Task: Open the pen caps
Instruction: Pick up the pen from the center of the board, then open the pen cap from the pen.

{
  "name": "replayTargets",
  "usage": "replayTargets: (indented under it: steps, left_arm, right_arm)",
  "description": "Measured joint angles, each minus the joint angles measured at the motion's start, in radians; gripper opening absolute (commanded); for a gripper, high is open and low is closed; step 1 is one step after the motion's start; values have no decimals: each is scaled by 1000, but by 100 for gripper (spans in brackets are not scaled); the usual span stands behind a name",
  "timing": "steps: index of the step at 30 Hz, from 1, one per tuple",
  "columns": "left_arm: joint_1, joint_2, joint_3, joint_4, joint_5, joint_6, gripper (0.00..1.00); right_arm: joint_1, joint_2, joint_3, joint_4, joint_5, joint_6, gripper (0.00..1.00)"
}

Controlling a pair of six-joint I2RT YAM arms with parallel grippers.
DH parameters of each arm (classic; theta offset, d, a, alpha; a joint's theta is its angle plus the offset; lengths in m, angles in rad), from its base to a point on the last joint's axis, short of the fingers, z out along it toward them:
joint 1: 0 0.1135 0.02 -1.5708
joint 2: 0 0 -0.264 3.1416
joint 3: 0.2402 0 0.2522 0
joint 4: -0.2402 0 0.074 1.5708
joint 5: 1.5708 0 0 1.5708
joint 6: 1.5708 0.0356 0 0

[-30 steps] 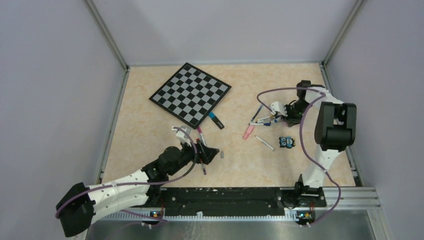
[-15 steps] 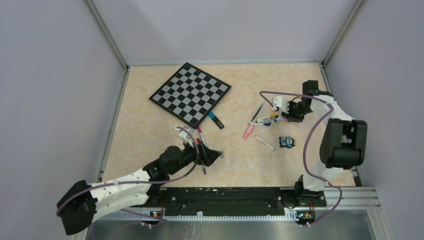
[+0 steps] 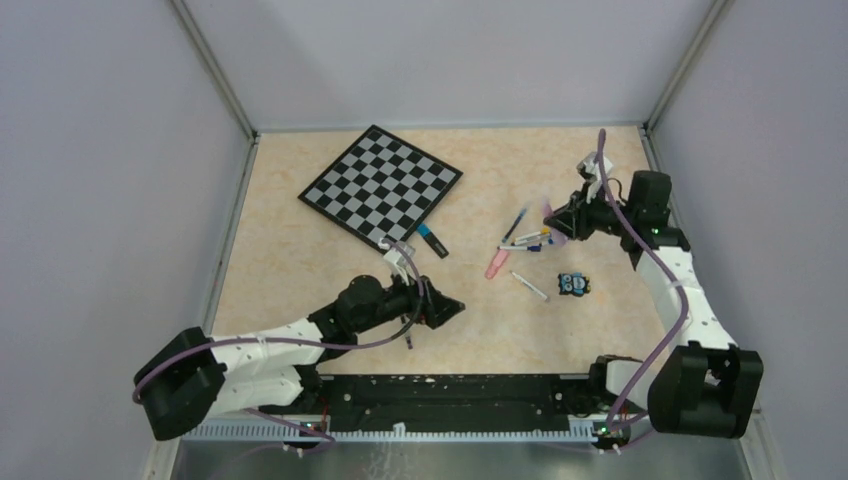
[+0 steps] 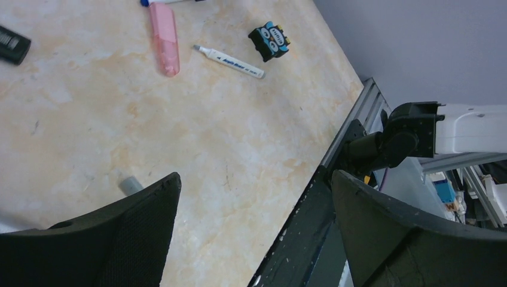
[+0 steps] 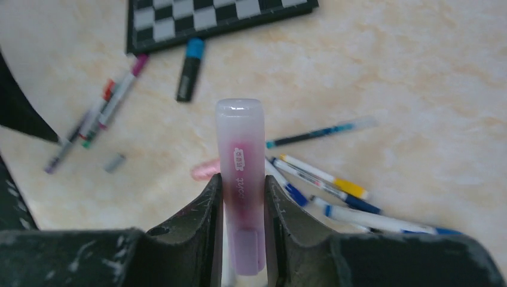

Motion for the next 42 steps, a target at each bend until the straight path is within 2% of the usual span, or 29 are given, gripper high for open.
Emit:
replayTargets:
  steps: [6, 10, 13, 18, 23, 31, 37, 39, 42]
  left_arm:
    - [0, 167, 118, 95, 18, -19, 88]
    - [0, 308, 185, 179, 18, -70, 85]
    - [-5, 422, 253, 218, 18, -113, 86]
    - [-18, 542, 363, 219, -6, -182, 85]
    - [-29, 618, 484, 181, -30, -214, 83]
    - [-53, 710, 599, 163, -47, -219, 63]
    - [-59, 781, 713, 71, -46, -203, 51]
    - [-64, 797, 755, 33, -47, -196, 42]
    - [-69, 819, 804, -11, -44, -186, 17]
  right_arm:
    - [0, -69, -290, 380, -103, 655, 0]
    - [0, -43, -369, 521, -124, 944, 0]
    - [0, -28, -399, 629, -132, 1069, 0]
    - [0, -10, -411, 697, -141, 1176, 0]
    - [0, -9, -411, 720, -148, 1213, 0]
    - [5, 2, -411, 742, -167, 1256, 0]
    - [12, 4, -411, 743, -167, 1263, 0]
    - [13, 4, -411, 743, -169, 1264, 0]
    - [17, 4, -411, 748, -166, 1262, 0]
